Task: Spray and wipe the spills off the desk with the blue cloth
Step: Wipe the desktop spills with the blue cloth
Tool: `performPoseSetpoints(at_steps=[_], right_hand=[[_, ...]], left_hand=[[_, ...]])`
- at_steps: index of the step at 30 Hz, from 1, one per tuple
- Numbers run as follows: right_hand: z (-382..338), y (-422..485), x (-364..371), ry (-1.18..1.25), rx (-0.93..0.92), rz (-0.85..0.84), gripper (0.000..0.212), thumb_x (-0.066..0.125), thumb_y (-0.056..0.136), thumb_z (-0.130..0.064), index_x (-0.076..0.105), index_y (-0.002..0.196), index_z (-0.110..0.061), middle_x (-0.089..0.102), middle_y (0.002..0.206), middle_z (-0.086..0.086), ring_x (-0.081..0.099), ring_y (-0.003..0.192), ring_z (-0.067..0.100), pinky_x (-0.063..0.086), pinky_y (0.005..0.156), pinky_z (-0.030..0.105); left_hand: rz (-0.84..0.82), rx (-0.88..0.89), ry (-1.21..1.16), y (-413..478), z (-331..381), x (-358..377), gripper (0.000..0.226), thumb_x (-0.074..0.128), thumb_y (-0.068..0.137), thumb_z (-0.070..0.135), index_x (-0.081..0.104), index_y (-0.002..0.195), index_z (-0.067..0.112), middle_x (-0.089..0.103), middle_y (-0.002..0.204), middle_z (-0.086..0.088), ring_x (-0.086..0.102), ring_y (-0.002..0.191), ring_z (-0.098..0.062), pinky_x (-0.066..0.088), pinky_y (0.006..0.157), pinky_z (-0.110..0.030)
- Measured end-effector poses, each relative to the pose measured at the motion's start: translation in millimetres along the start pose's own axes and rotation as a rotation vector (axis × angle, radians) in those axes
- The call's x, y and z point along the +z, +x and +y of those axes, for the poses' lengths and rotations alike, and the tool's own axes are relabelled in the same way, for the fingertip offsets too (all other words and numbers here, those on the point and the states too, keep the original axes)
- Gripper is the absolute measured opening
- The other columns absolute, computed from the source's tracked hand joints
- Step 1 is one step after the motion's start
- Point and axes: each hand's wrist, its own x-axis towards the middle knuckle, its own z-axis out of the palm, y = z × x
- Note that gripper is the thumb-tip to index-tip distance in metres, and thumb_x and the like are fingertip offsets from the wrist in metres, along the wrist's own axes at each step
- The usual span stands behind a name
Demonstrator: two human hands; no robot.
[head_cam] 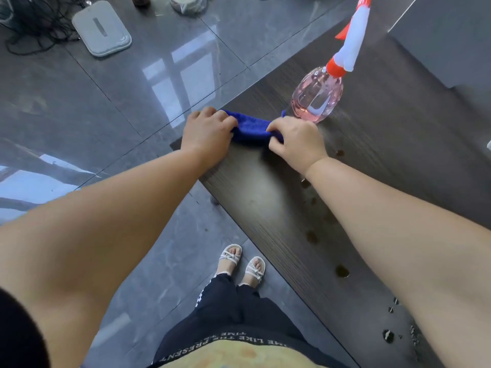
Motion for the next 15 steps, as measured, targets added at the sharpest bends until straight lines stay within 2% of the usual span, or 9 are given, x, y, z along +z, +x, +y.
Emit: performPoseSetpoints(at_steps=[3, 6, 8, 11, 13, 15], right_hand=[[-12, -8, -24, 0.283, 0.137, -0.006, 0.018, 0.053, 0.087, -0.016, 0.063, 0.102, -0.012, 0.063, 0.096, 0.001, 0.055, 0.085, 0.016, 0.044, 0.077, 0.028], [-21, -40, -43, 0.749, 0.386, -0.139, 0.015, 0.053, 0.088, -0.012, 0.058, 0.098, -0.022, 0.062, 0.091, 0.000, 0.055, 0.077, 0.012, 0.044, 0.067, 0.024], [-25, -72, -45, 0.937, 0.513, -0.210, 0.019, 0.054, 0.090, -0.010, 0.057, 0.095, -0.028, 0.061, 0.086, 0.003, 0.054, 0.071, 0.013, 0.042, 0.063, 0.026], [-29, -107, -32, 0.893, 0.560, -0.223, 0.019, 0.055, 0.090, -0.008, 0.057, 0.094, -0.026, 0.062, 0.084, 0.000, 0.056, 0.075, 0.014, 0.043, 0.066, 0.023], [-30, -118, -22, 0.708, 0.563, -0.225, 0.017, 0.055, 0.091, -0.012, 0.057, 0.104, -0.023, 0.061, 0.093, -0.001, 0.056, 0.085, 0.015, 0.042, 0.067, 0.018], [-28, -124, -13, 0.422, 0.504, -0.240, 0.027, 0.056, 0.090, -0.019, 0.056, 0.118, -0.019, 0.059, 0.112, 0.002, 0.054, 0.101, 0.019, 0.040, 0.080, 0.022]], left_hand=[[0.050, -0.051, -0.211, -5, 3, -26, 0.029, 0.041, 0.097, 0.023, 0.054, 0.123, 0.017, 0.063, 0.116, -0.010, 0.048, 0.115, -0.030, 0.033, 0.095, -0.036], [-0.053, -0.102, -0.473, -24, 8, -50, 0.022, 0.049, 0.094, 0.025, 0.059, 0.113, 0.020, 0.060, 0.090, -0.001, 0.051, 0.088, -0.024, 0.039, 0.076, -0.029], [-0.133, -0.102, -0.565, -37, 11, -54, 0.015, 0.055, 0.091, 0.028, 0.061, 0.103, 0.023, 0.057, 0.082, 0.004, 0.050, 0.081, -0.019, 0.040, 0.074, -0.028], [-0.217, -0.100, -0.501, -47, 24, -37, 0.023, 0.059, 0.089, 0.037, 0.059, 0.106, 0.022, 0.058, 0.093, 0.002, 0.053, 0.086, -0.020, 0.042, 0.077, -0.029], [-0.265, -0.108, -0.421, -48, 35, -19, 0.028, 0.058, 0.090, 0.041, 0.057, 0.110, 0.021, 0.055, 0.093, 0.003, 0.055, 0.090, -0.021, 0.040, 0.075, -0.028], [-0.272, -0.127, -0.406, -47, 45, -5, 0.029, 0.055, 0.091, 0.041, 0.056, 0.113, 0.021, 0.057, 0.096, 0.000, 0.057, 0.097, -0.025, 0.042, 0.075, -0.031]])
